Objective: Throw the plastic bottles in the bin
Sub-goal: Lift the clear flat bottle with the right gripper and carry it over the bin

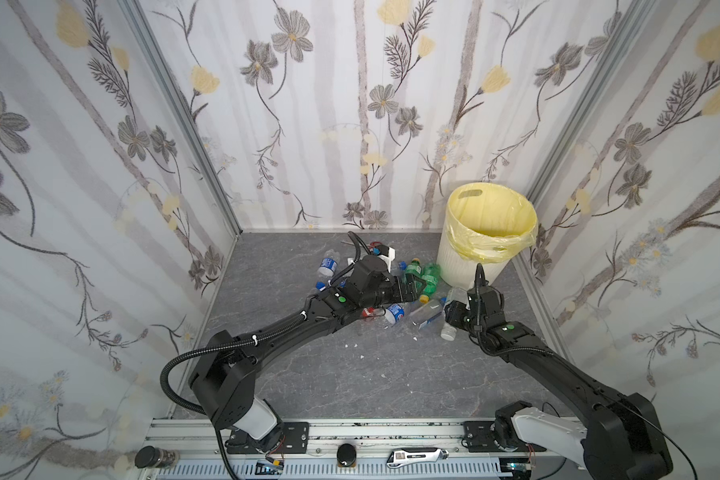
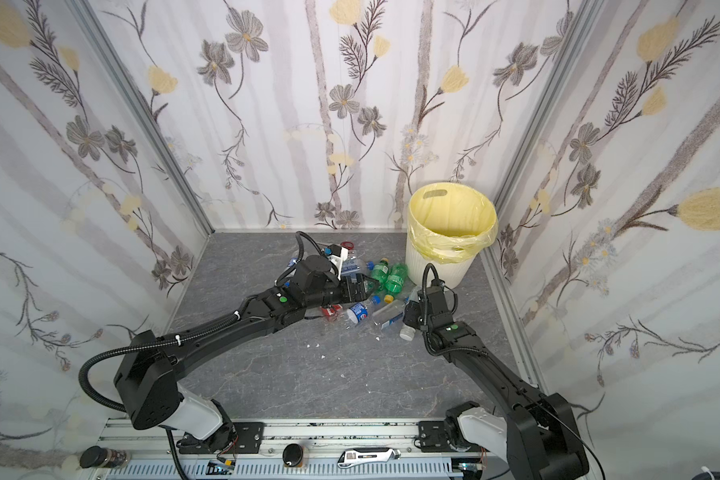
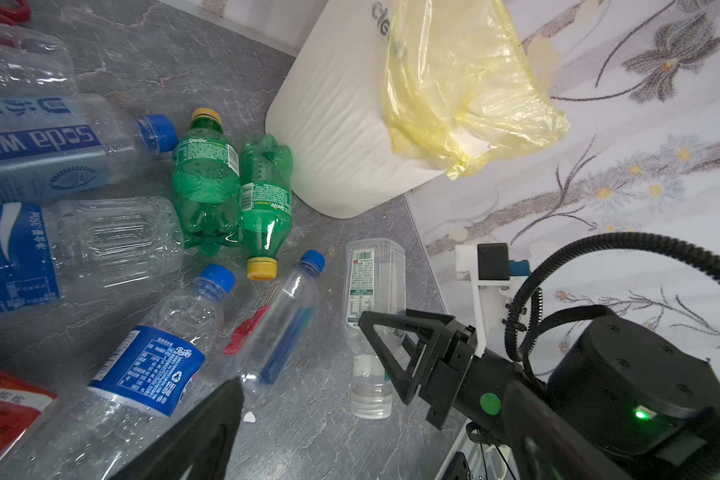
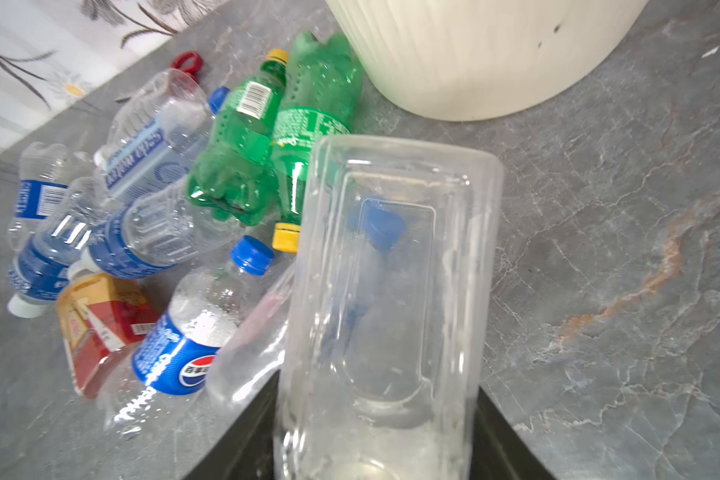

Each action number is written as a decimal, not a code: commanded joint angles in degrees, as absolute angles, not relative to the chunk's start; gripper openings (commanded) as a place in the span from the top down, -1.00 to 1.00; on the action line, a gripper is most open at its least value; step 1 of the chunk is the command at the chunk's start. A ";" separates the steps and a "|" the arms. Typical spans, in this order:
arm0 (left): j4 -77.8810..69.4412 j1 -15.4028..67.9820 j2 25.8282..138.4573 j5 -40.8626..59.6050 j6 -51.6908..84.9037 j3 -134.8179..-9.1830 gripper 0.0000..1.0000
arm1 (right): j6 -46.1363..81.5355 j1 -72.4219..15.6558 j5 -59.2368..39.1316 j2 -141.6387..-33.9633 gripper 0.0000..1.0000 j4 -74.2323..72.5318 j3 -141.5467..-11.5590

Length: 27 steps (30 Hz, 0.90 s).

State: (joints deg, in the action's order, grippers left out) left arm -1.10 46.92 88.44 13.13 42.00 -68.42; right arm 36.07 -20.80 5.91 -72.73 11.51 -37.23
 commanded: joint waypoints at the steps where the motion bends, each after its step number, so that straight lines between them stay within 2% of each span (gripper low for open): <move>1: -2.37 46.53 87.55 13.06 42.07 -69.25 -1.00 | 34.50 -21.12 6.72 -70.66 -0.13 14.79 -40.39; 16: -2.46 45.96 83.89 6.06 35.54 -75.11 -1.00 | 25.76 -22.92 8.16 -71.34 -0.11 29.19 -70.47; 27: -2.39 45.98 88.74 8.43 28.59 -86.64 -1.00 | 18.62 -22.49 18.53 -79.43 -0.13 35.65 -103.25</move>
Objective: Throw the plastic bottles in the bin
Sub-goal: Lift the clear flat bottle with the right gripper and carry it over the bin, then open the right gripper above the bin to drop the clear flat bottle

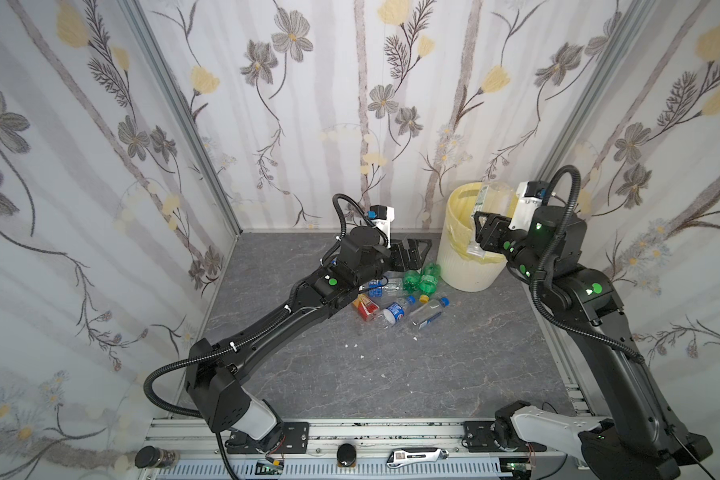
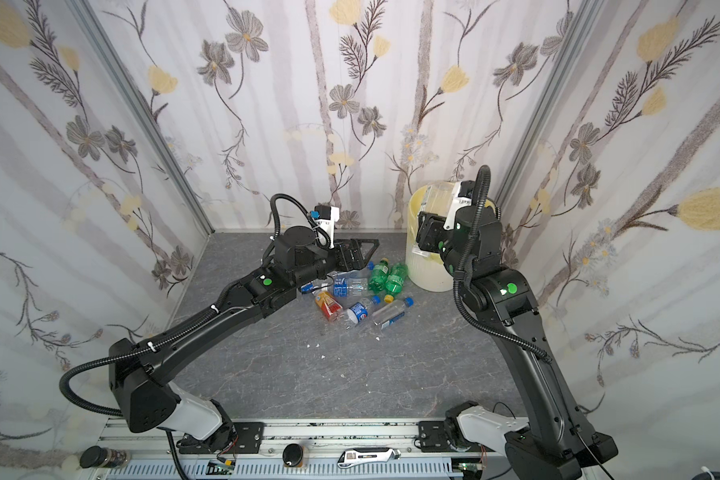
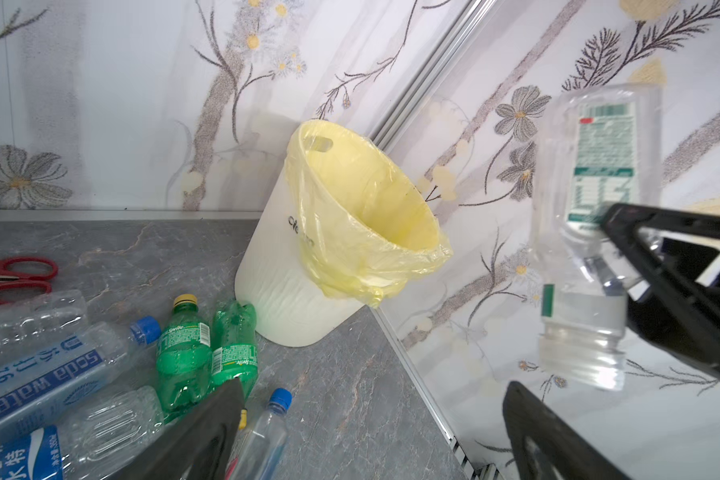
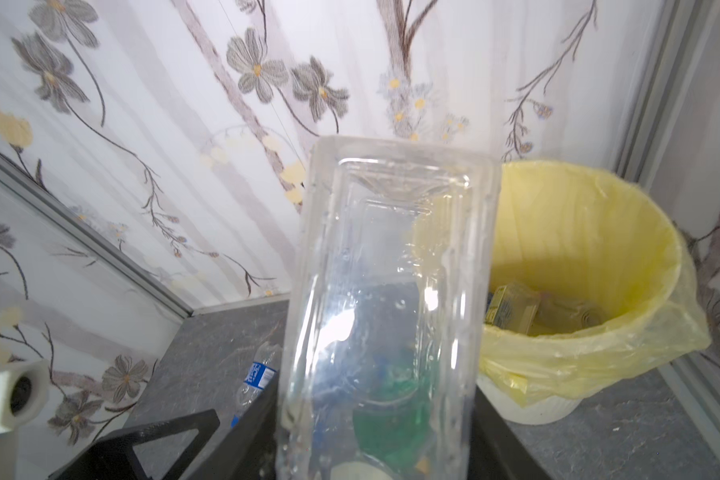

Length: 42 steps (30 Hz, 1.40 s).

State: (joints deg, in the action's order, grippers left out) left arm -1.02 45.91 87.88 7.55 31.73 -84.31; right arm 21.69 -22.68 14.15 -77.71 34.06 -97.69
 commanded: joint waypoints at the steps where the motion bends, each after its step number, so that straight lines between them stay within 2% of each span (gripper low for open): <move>1: -2.47 46.07 89.28 8.52 27.90 -87.47 -1.00 | 18.26 -22.34 18.93 -80.18 -0.13 36.15 -105.94; 8: -2.42 45.99 94.45 9.31 23.77 -95.10 -1.00 | 16.35 -16.73 18.61 -86.13 -0.12 37.93 -123.31; 14: -2.37 45.88 97.61 10.06 22.15 -97.82 -1.00 | 16.50 -9.45 16.91 -94.95 -0.14 36.43 -124.03; 16: -2.37 45.92 98.02 10.28 22.04 -97.47 -1.00 | 17.94 -7.28 15.10 -99.47 -0.29 36.93 -122.81; 18: -2.37 45.96 98.11 10.05 22.06 -96.50 -1.00 | 19.99 -5.68 12.99 -103.83 -0.73 38.38 -122.70; 20: -2.37 45.86 97.98 9.93 22.18 -95.41 -1.00 | 20.67 -5.27 12.82 -104.81 -0.97 39.03 -122.84; 30: -2.37 45.32 98.00 10.46 23.55 -89.37 -1.00 | 20.13 -5.36 11.44 -98.59 -0.99 36.64 -116.30; 42: -2.02 45.42 97.92 10.02 19.69 -81.50 -1.00 | 21.34 -6.66 5.63 -82.74 -0.99 29.51 -88.21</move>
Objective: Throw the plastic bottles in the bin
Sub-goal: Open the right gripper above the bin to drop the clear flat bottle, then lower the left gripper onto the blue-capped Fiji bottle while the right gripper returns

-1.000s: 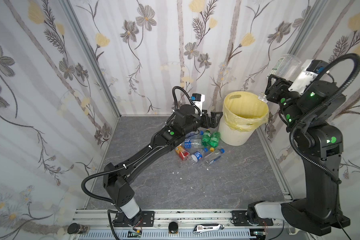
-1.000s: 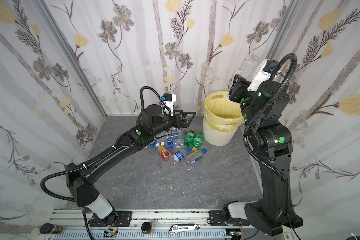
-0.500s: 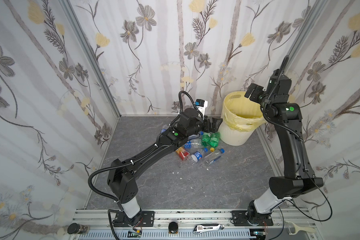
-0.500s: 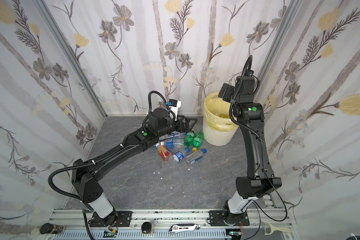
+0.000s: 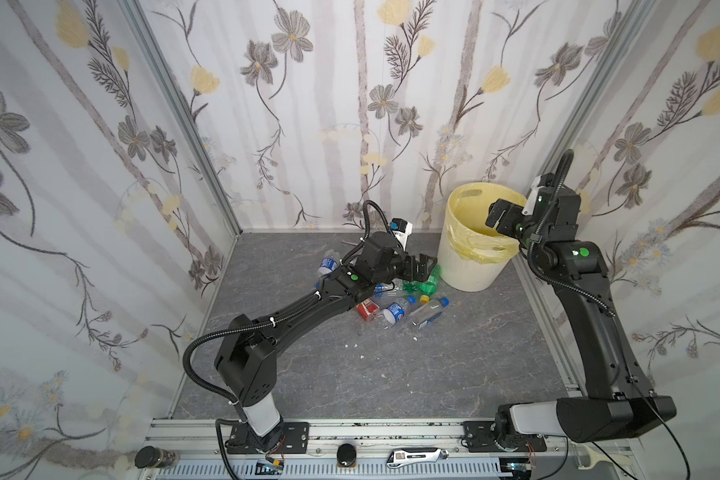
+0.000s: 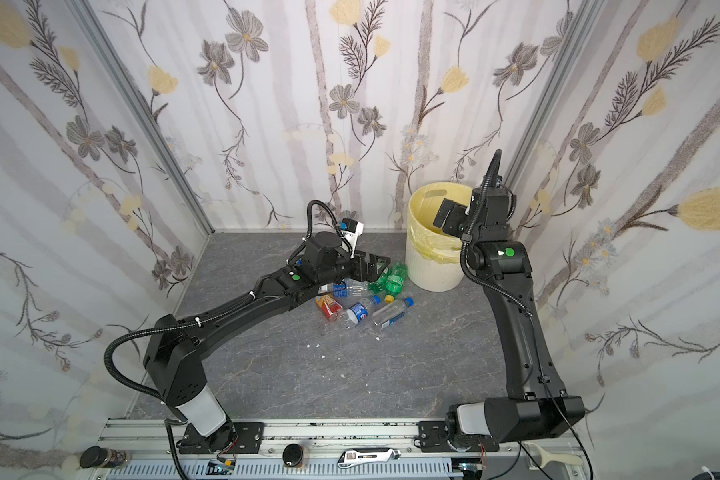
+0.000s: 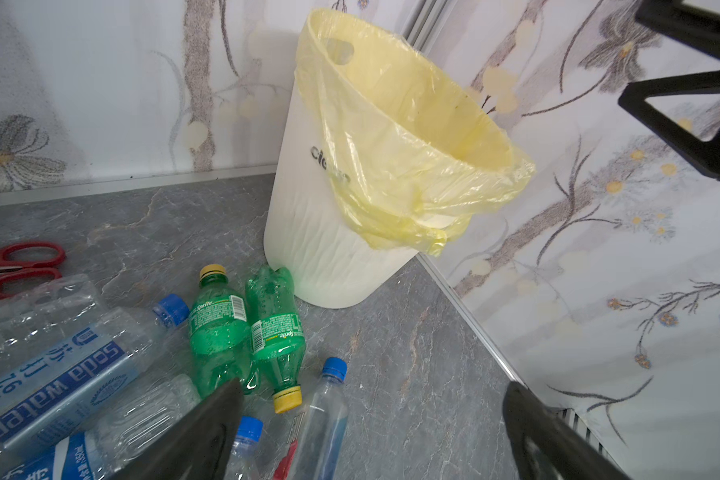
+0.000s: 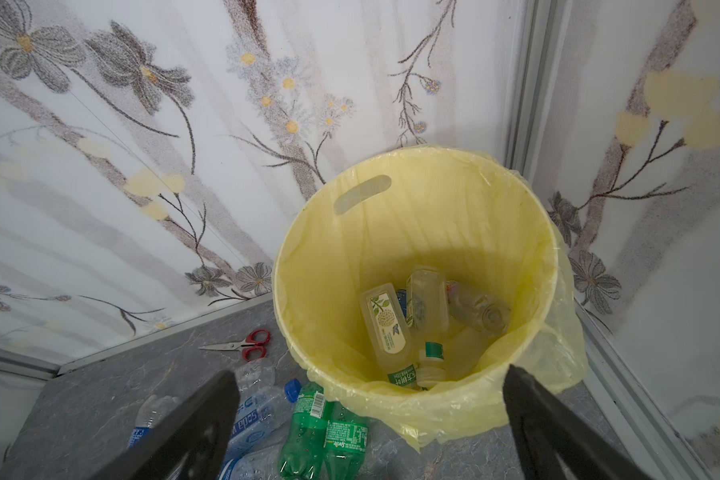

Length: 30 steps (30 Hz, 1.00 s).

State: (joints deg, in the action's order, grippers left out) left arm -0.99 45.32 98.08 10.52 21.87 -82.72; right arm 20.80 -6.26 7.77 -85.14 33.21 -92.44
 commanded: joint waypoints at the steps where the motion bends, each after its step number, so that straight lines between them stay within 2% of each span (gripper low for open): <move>1: -2.02 45.55 98.06 10.02 18.88 -80.81 -1.00 | 21.44 -6.89 5.37 -81.28 -0.99 29.12 -85.42; 10: 0.12 51.51 101.04 2.70 5.16 -75.51 -1.00 | 23.15 -7.74 4.66 -72.11 -0.99 25.16 -65.11; 16: 2.55 53.40 106.34 -0.56 2.70 -76.56 -1.00 | 25.53 -7.12 -0.33 -70.21 -0.99 25.29 -60.31; 30: 4.31 55.11 116.01 -3.41 1.58 -79.10 -0.96 | 27.33 -4.30 -3.47 -67.69 -0.99 24.02 -51.44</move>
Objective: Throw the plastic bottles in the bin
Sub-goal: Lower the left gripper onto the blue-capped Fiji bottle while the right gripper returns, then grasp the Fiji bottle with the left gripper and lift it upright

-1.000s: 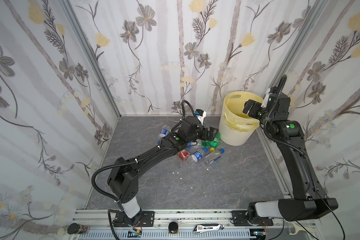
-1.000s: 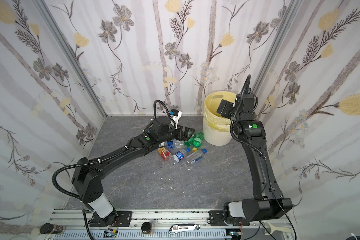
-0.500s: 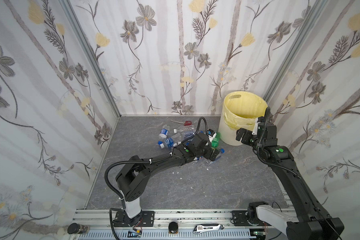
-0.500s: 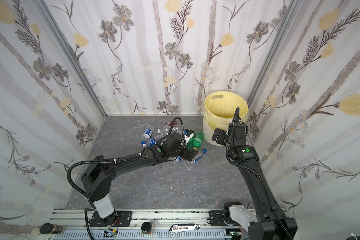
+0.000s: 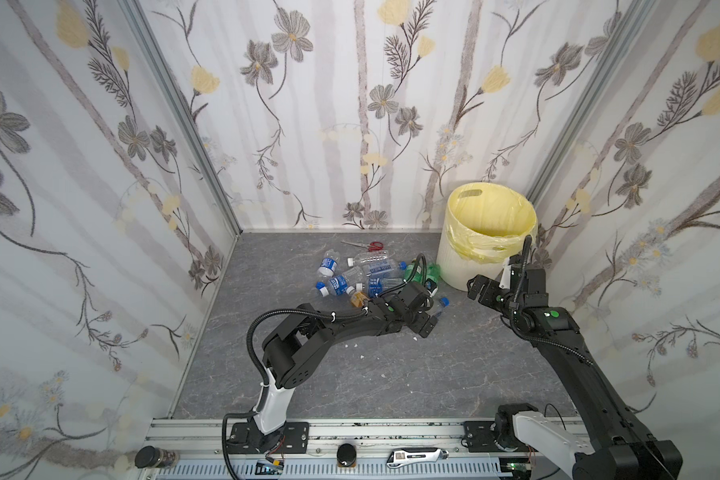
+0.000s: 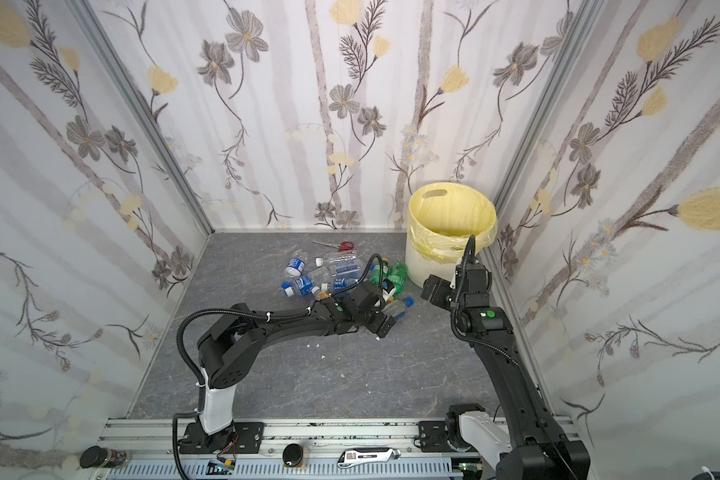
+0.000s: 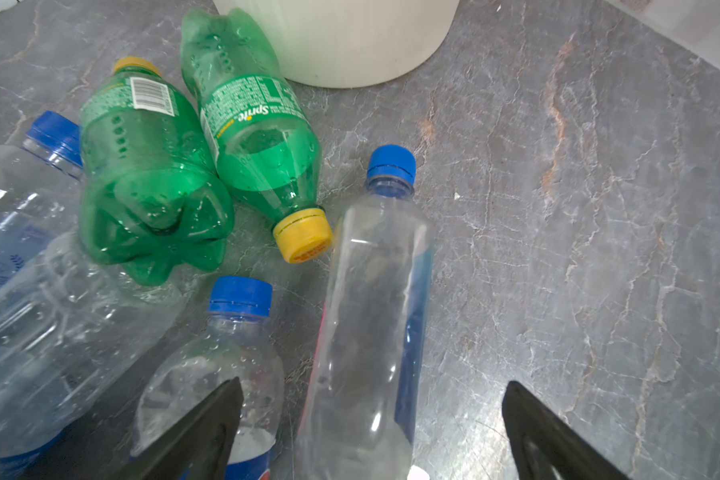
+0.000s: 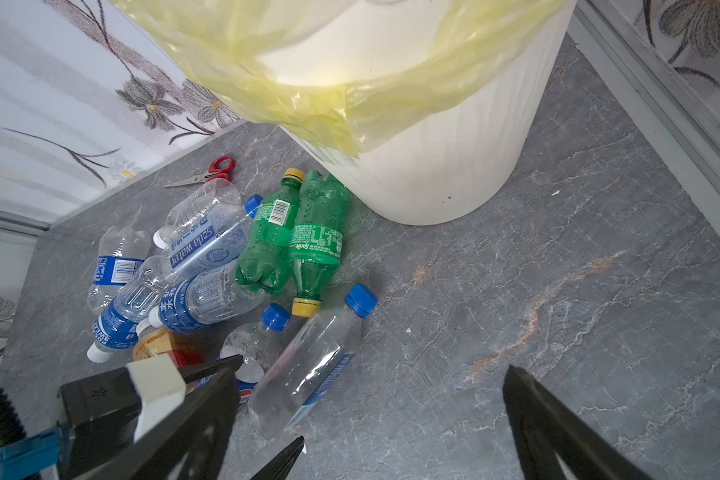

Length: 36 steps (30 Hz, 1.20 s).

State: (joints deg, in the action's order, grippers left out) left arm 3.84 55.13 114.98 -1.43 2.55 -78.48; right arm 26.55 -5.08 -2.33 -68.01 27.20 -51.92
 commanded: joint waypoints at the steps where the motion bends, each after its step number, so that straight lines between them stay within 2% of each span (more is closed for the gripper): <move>1: 4.40 55.11 116.34 -3.44 1.64 -79.10 -0.93 | 27.40 -3.93 -3.90 -67.68 -0.99 23.78 -51.25; 12: 4.83 55.15 120.06 -3.00 1.82 -81.69 -0.61 | 27.77 -1.96 -6.81 -68.55 -0.99 23.21 -50.81; 20: 4.92 55.20 120.76 -1.26 2.16 -82.00 -0.28 | 28.21 -1.15 -7.55 -68.79 -0.99 22.69 -49.76; 26: 5.01 55.54 121.34 -0.58 2.39 -81.75 -0.28 | 28.39 -0.90 -7.99 -68.73 -0.99 22.21 -49.23; 30: 5.15 55.98 121.32 0.12 3.10 -82.10 -0.09 | 28.56 -0.79 -8.26 -68.91 -0.99 21.99 -48.98; 36: 5.10 55.92 119.24 1.24 4.35 -81.56 0.01 | 29.23 -0.76 -9.17 -68.64 -0.99 21.39 -47.87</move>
